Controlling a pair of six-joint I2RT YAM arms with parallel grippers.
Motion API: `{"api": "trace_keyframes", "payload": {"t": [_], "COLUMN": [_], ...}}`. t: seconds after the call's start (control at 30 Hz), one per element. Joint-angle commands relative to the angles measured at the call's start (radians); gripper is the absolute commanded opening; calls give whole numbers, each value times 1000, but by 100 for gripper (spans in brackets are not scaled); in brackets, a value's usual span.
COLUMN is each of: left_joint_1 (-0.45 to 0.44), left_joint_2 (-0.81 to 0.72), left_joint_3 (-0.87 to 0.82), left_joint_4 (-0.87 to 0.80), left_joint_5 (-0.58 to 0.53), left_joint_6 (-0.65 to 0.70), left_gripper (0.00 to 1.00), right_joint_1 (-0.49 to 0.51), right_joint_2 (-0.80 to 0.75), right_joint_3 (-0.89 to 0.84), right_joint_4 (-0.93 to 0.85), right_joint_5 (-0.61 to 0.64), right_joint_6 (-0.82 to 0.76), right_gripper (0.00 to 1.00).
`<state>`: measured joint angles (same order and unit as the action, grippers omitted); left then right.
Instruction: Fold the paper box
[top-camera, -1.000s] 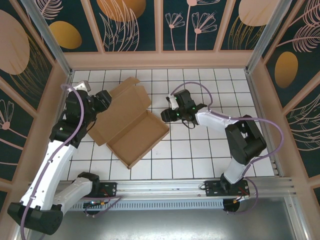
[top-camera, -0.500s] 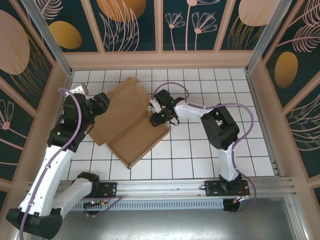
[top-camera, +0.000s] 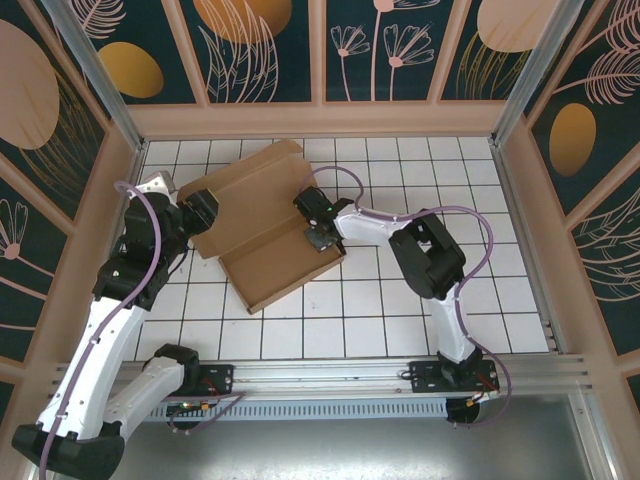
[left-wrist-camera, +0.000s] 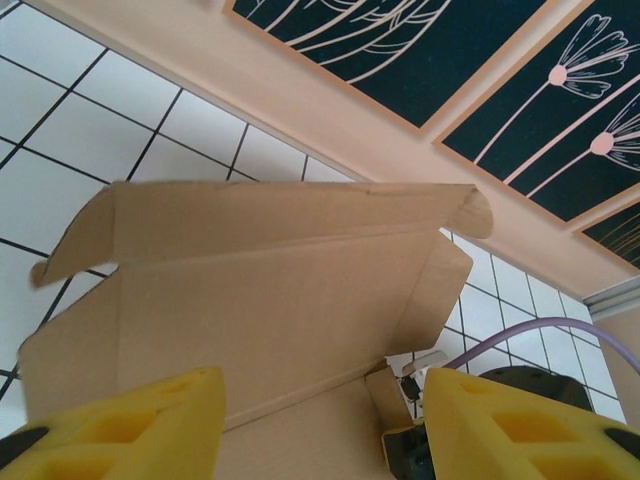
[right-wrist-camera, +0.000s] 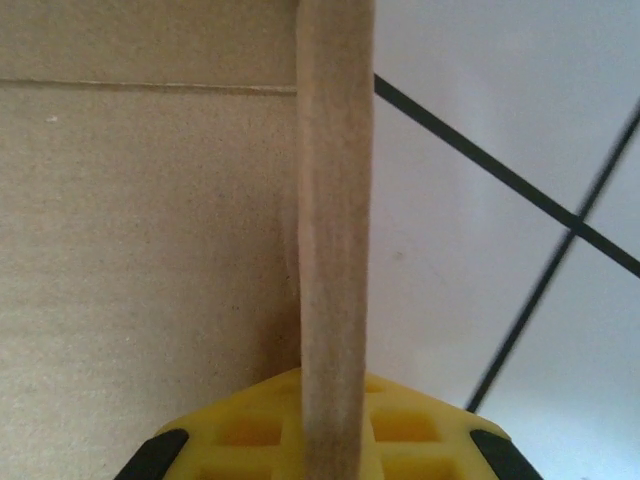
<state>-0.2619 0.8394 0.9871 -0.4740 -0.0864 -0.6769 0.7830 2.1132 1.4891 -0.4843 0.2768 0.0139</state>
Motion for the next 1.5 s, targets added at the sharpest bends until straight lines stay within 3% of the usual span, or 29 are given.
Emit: {"api": "trace_keyframes", "payload": {"t": [0.0, 0.07, 0.37, 0.5, 0.63, 0.77, 0.87, 1.07, 1.13, 1.2, 1.23, 1.27, 1.33, 1.4, 1.47], "left_joint_1": [-2, -2, -1, -2, -4, -61, -86, -91, -91, -90, -90, -86, -86, -59, 49], "left_joint_2": [-10, -7, 26, 67, 112, 215, 274, 271, 297, 338, 356, 374, 410, 425, 439], "left_joint_3": [-32, -36, -60, -78, -114, -104, -87, -95, -76, -68, -61, -53, -29, -64, -120], "left_joint_4": [29, 32, 60, 88, 166, 215, 248, 402, 409, 404, 412, 446, 468, 537, 653], "left_joint_5": [14, 16, 39, 74, 142, 183, 163, 94, -40, -214, -241, -184, -69, 59, 257], "left_joint_6": [11, 7, -28, -35, -33, 32, 97, 257, 211, 78, 75, 168, 288, 339, 262], "left_gripper": [54, 54, 51, 51, 51, 52, 56, 65, 71, 63, 70, 77, 82, 79, 72], "right_joint_1": [-10, -22, -68, -103, -167, -202, -210, -266, -294, -297, -296, -288, -297, -320, -372], "right_joint_2": [-11, -22, -132, -187, -278, -440, -564, -785, -795, -747, -724, -694, -641, -634, -637], "right_joint_3": [-67, -92, -274, -316, -352, -420, -459, -573, -621, -559, -518, -475, -377, -340, -327], "right_joint_4": [-66, -82, -83, -58, 5, 154, 267, 591, 725, 690, 668, 639, 545, 514, 498], "right_joint_5": [240, 271, 273, 175, 54, -57, -85, -160, -255, -301, -333, -309, -277, -374, -435], "right_joint_6": [67, 127, 330, 355, 404, 406, 349, 224, 184, 181, 158, 161, 155, 51, 22], "right_gripper": [6, 2, 3, 7, 19, 54, 69, 68, 67, 67, 66, 66, 65, 58, 56]}}
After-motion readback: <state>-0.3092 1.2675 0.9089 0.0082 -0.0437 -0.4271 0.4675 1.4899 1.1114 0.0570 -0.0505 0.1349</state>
